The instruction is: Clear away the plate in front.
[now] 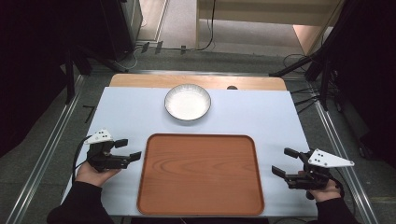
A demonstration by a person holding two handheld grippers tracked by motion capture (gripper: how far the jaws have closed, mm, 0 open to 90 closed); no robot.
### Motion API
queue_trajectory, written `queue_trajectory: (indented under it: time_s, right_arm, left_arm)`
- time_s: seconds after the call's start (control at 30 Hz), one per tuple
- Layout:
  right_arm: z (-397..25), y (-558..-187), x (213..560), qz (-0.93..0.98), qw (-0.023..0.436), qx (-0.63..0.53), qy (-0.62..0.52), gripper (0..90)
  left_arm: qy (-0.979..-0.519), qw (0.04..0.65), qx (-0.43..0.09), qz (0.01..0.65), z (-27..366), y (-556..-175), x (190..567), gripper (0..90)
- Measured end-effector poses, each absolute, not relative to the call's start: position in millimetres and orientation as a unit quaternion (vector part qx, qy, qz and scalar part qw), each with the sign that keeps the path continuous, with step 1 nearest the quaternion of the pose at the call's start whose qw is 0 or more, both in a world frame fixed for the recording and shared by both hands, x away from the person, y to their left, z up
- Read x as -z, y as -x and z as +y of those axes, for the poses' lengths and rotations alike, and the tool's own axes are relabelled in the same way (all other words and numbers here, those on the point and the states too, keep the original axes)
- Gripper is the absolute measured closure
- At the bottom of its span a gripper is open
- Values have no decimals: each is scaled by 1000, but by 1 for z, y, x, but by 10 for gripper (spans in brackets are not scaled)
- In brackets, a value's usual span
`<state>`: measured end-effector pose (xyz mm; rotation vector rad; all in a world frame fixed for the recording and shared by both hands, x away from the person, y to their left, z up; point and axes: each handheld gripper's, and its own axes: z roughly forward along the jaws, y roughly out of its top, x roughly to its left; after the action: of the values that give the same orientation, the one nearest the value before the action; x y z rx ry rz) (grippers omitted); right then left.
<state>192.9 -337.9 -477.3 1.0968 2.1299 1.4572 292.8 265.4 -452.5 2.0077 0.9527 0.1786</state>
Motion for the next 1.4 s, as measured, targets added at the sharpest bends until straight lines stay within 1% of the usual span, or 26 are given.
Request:
queue_trajectory:
  time_s: [0.23, 0.63, 0.8, 0.9, 0.97, 1.2, 1.3, 1.4]
  right_arm:
    - [-338, -193, 478, 748, 168, -511, -388, 139]
    - [-338, -193, 479, 746, 169, -514, -388, 140]
    - [-339, -193, 478, 742, 175, -515, -392, 139]
    - [-339, -193, 478, 741, 174, -517, -391, 140]
    - [-339, -193, 478, 741, 173, -517, -392, 139]
    - [-339, -194, 479, 744, 172, -515, -391, 140]
    - [-339, -194, 479, 744, 173, -515, -389, 140]
    - [-339, -193, 478, 741, 175, -519, -388, 141]
  left_arm:
    - [-801, 438, -64, 403, 262, -300, 449, 179]
    - [-808, 426, -62, 402, 252, -313, 445, 179]
    - [-809, 420, -60, 406, 247, -325, 441, 180]
    - [-809, 420, -59, 407, 245, -329, 439, 218]
    - [-810, 413, -59, 412, 243, -334, 439, 227]
    - [-809, 411, -50, 417, 233, -350, 438, 199]
    - [-810, 412, -52, 415, 231, -354, 436, 217]
    - [-811, 409, -58, 415, 228, -359, 434, 216]
